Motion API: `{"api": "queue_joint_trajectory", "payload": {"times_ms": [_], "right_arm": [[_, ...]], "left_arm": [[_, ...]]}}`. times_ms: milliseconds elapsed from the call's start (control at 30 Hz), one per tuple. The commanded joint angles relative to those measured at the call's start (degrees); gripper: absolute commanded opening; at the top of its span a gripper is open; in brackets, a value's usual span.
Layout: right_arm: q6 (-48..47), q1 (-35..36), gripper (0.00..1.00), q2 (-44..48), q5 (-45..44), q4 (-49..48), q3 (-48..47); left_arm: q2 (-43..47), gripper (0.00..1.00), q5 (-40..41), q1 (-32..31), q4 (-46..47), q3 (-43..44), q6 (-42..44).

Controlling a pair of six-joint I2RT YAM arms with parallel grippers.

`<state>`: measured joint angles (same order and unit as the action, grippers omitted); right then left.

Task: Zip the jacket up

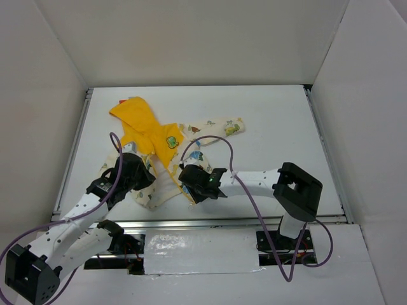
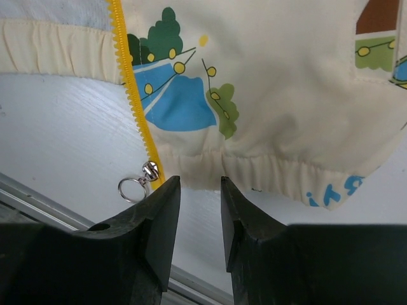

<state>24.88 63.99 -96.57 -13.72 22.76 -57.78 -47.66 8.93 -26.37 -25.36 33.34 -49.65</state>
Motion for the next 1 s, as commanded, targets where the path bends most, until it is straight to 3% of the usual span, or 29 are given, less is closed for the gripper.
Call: {"api": "queue_joint_trajectory", "payload": {"times_ms": [0,467,767,900,967], "right_arm": [[-1.07,0.35,0.40,-1.33,0.44,-2.37,-2.86],[-0.37,0.35,0.42,-6.52,0.53,-1.76,-5.68],[1.48,1.14,0.40,-6.70,1.93,-2.02,-2.43],[1.83,1.40,0.32,-7.57,3.16,-2.11,-1.99],[2.10,1.49,0.18,-9.06,3.61,-1.93,-2.42]], "left_arm": [[0.20,0.00,1.00,0.35,1.11,-0.30,0.61],[0.64,0.00,0.74,0.53,1.20,-1.00,0.87],[0.73,0.00,0.92,0.62,1.11,-1.09,0.96],[0.64,0.00,0.74,0.62,1.37,-1.09,0.78],[0.64,0.00,0.74,0.62,1.46,-1.09,0.78]]}}
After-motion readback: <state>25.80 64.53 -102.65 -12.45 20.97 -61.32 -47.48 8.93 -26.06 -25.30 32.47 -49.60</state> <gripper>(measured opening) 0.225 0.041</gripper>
